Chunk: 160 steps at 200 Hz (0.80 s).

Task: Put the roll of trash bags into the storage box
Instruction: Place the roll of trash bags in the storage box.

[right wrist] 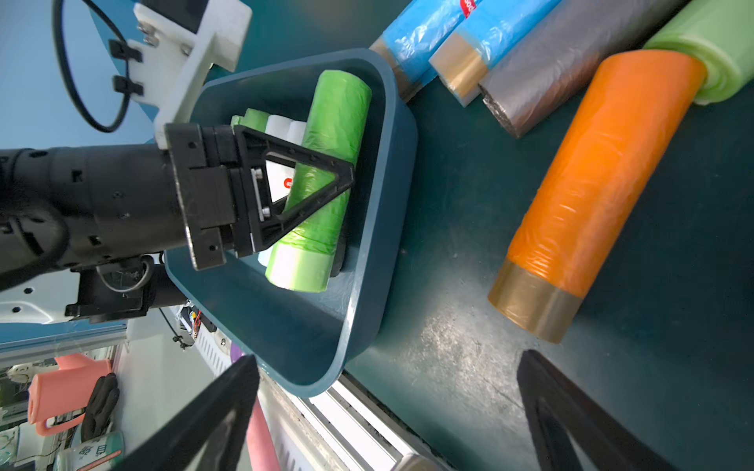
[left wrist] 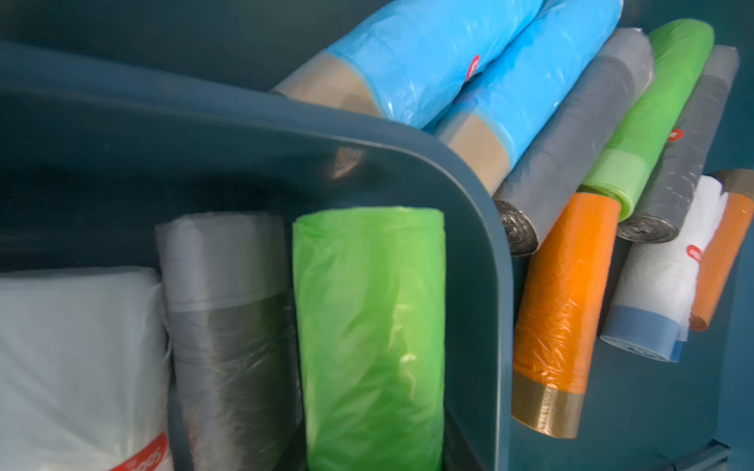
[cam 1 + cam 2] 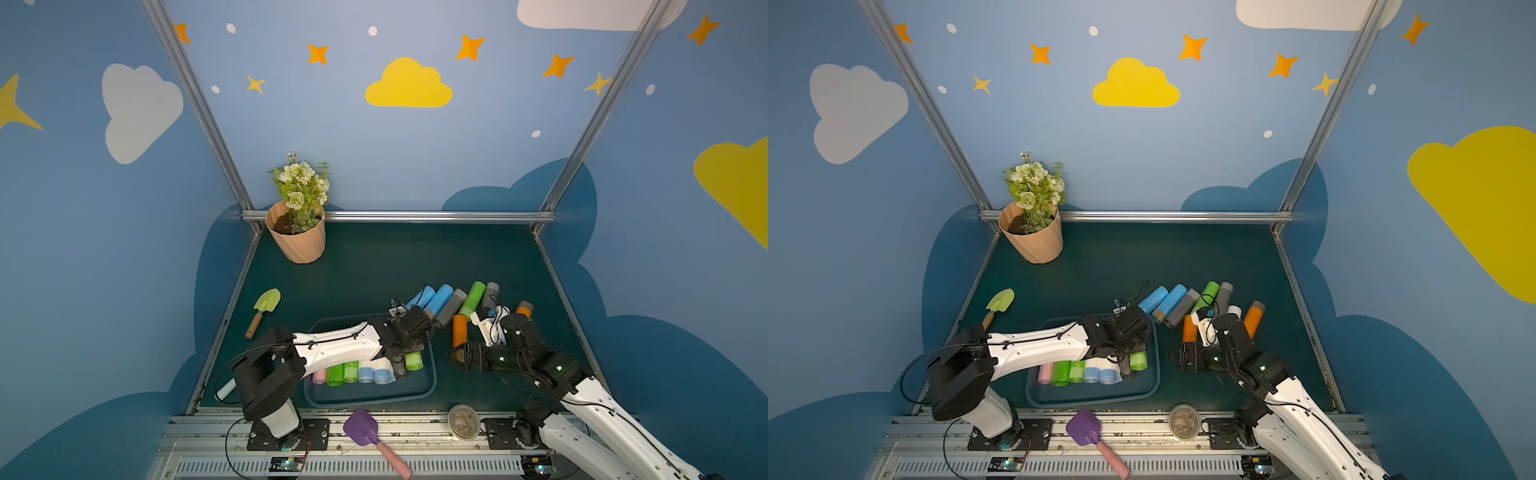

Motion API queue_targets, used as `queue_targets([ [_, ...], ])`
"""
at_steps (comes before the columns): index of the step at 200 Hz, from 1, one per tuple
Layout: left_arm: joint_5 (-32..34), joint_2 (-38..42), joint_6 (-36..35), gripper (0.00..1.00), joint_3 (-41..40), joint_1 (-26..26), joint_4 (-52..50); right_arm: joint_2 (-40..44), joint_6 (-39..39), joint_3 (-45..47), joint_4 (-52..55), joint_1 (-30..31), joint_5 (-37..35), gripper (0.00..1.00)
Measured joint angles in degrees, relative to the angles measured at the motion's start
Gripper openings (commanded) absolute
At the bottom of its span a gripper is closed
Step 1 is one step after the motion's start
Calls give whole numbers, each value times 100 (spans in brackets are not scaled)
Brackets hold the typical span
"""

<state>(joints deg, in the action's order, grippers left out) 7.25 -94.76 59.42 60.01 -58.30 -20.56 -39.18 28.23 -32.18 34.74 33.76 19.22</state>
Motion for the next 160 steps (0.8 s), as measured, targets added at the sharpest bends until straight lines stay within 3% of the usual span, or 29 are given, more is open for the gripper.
queue_targets([
  [160,398,-857,-457,38,857,-52,-898,-278,0,-26,68,-2,-149,97],
])
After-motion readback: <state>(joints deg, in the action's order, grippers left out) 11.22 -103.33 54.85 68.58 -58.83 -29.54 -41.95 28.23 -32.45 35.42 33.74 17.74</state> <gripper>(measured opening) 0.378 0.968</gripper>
